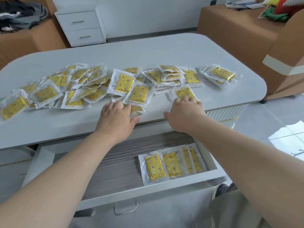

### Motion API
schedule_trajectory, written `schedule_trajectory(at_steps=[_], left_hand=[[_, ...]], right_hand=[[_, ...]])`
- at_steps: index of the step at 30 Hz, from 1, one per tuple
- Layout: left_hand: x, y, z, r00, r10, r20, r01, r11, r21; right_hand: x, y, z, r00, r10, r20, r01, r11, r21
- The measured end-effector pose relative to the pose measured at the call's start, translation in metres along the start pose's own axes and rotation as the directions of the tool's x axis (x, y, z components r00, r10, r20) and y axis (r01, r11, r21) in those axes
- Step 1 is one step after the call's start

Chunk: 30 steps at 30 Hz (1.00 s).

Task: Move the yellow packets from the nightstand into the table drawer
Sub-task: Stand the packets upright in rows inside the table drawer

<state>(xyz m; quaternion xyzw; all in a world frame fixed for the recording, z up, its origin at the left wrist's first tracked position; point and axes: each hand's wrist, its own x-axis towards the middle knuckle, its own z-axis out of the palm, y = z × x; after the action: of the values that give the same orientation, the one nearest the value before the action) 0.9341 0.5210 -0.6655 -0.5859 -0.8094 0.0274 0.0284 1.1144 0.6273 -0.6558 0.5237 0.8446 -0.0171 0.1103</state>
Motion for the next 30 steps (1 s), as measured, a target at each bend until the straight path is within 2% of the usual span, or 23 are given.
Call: schedule_trajectory(at_steps=[6,10,12,15,19,26,30], left_hand=[[-0.029,-0.001,-0.007,0.999,-0.029,0.043,0.035,0.989,-0.141],[-0.033,-0.002,-0.008,0.993,-0.112,0.023,0.114,0.962,-0.249],[-0.029,-0.001,-0.009,0.989,-0.150,-0.015,0.139,0.945,-0.297],[-0.021,-0.001,-0.009,0.983,-0.183,-0.022,0.166,0.931,-0.325],[-0.014,0.001,-0.004,0.974,-0.227,0.006,0.210,0.890,-0.404],[-0.010,0.000,-0.002,0.971,-0.233,0.050,0.230,0.859,-0.458],[-0.014,0.000,-0.003,0.972,-0.232,0.029,0.216,0.843,-0.493]], right_hand=[[-0.022,-0.013,-0.002,0.986,-0.141,-0.091,0.144,0.989,0.032],[-0.014,-0.009,-0.003,0.977,-0.126,-0.174,0.146,0.983,0.109],[-0.008,-0.006,-0.003,0.986,-0.076,-0.148,0.088,0.993,0.080],[-0.002,-0.006,-0.002,0.999,-0.025,-0.028,0.026,0.999,0.046],[0.000,-0.012,0.001,0.997,-0.050,-0.058,0.052,0.998,0.044],[0.004,-0.011,0.002,0.993,-0.009,-0.119,0.039,0.967,0.251],[0.004,-0.009,0.000,0.988,0.012,-0.154,0.056,0.900,0.433]])
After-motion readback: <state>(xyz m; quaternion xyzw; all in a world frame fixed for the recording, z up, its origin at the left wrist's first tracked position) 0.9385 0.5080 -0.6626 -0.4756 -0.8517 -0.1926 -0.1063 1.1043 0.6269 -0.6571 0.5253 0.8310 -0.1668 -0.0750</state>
